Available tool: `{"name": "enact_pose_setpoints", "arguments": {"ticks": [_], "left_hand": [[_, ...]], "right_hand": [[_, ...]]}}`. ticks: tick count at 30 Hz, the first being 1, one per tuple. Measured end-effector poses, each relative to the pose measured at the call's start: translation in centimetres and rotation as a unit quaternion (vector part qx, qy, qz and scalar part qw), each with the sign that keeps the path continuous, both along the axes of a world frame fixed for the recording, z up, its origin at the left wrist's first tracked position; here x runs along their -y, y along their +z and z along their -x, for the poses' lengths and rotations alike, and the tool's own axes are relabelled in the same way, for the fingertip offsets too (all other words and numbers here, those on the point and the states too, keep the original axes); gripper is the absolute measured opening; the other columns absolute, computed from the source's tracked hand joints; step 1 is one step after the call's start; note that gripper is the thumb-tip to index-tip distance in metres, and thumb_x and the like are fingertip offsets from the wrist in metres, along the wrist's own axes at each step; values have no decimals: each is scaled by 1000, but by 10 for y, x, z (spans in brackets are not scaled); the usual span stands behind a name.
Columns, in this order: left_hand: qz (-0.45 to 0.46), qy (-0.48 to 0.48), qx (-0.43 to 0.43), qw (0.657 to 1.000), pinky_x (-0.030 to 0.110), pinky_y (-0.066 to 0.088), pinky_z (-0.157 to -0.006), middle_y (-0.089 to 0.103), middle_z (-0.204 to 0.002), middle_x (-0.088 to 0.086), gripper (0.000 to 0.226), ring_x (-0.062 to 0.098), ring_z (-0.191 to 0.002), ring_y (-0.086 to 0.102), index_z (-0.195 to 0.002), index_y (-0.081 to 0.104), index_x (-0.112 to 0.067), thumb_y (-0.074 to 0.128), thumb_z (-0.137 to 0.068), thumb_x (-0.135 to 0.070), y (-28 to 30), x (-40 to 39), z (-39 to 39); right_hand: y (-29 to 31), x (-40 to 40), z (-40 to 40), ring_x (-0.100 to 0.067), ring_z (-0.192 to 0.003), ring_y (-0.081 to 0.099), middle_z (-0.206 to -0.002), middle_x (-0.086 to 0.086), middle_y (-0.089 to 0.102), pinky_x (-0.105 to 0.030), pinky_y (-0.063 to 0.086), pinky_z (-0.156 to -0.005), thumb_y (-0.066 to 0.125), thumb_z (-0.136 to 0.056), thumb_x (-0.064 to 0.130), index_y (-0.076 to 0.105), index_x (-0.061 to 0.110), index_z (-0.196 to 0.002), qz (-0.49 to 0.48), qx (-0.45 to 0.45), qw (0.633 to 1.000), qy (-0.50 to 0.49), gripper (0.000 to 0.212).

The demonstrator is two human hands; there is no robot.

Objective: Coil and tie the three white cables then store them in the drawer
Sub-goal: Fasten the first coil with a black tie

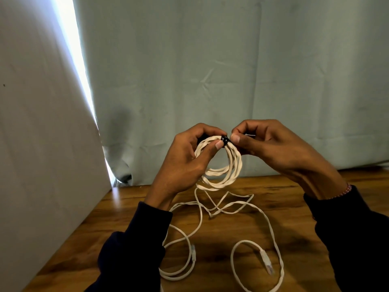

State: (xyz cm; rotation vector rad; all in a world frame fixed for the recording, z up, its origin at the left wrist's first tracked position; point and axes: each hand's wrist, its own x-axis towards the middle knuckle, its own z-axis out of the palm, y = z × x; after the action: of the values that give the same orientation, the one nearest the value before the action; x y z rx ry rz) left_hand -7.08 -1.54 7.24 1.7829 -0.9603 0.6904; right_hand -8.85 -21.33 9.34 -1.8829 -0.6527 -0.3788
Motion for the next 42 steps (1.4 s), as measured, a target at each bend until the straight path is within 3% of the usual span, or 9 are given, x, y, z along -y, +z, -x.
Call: {"name": "enact_pose_setpoints", "arguments": {"ticks": [8,13,17,21,32,36,42], "left_hand": [[5,-10,-7,1000,19,54,-78,72,-99,-3,15,9,-94,69,-109,68,-11,64,-95,-9,1,-1,2],[11,-11,-3,1000,19,54,-79,72,-101,-1,17,10,-96,69,-111,68,-8,64,-95,-8,3,-3,0],[28,-32,-10,999,18,53,-76,72,-99,-1,17,9,-93,69,-110,68,-5,64,-94,-6,4,-7,1],[27,-38,-17,999,19,53,-77,72,-99,-1,17,11,-94,69,-110,68,-8,65,-94,-8,4,-8,2],[-8,-28,-4,1000,15,52,-79,72,-98,-5,17,6,-93,69,-110,68,-10,66,-93,-5,5,-4,6],[-22,-21,-3,1000,16,52,-79,72,-99,-5,17,7,-93,69,-108,69,-14,66,-94,-7,5,-4,6],[-10,-26,-17,999,18,53,-77,73,-99,-1,16,9,-92,70,-108,68,-12,65,-94,-5,3,-4,5]], "right_hand": [[-2,-6,0,-12,-74,71,-79,0,74,-19,56,-69,64,-85,33,73,10,-92,8,77,997,-31,25],[-3,-9,-2,-8,-69,70,-76,4,75,-15,54,-63,68,-80,34,75,13,-91,-34,67,997,-34,24],[-1,-4,-1,-15,-81,73,-88,-2,76,-19,56,-69,68,-82,24,72,8,-101,-66,29,997,24,25],[-2,2,-1,-10,-78,70,-84,1,73,-19,55,-70,66,-85,18,70,3,-98,-41,17,997,61,20],[2,6,0,-24,-86,69,-89,-6,71,-37,60,-81,65,-89,27,69,7,-99,49,75,995,42,23],[3,6,2,-21,-84,70,-87,-3,73,-31,59,-79,66,-84,33,72,11,-97,57,72,995,26,27],[2,1,2,-15,-78,72,-85,0,74,-22,57,-70,69,-82,27,73,12,-95,6,60,998,2,20]]}}
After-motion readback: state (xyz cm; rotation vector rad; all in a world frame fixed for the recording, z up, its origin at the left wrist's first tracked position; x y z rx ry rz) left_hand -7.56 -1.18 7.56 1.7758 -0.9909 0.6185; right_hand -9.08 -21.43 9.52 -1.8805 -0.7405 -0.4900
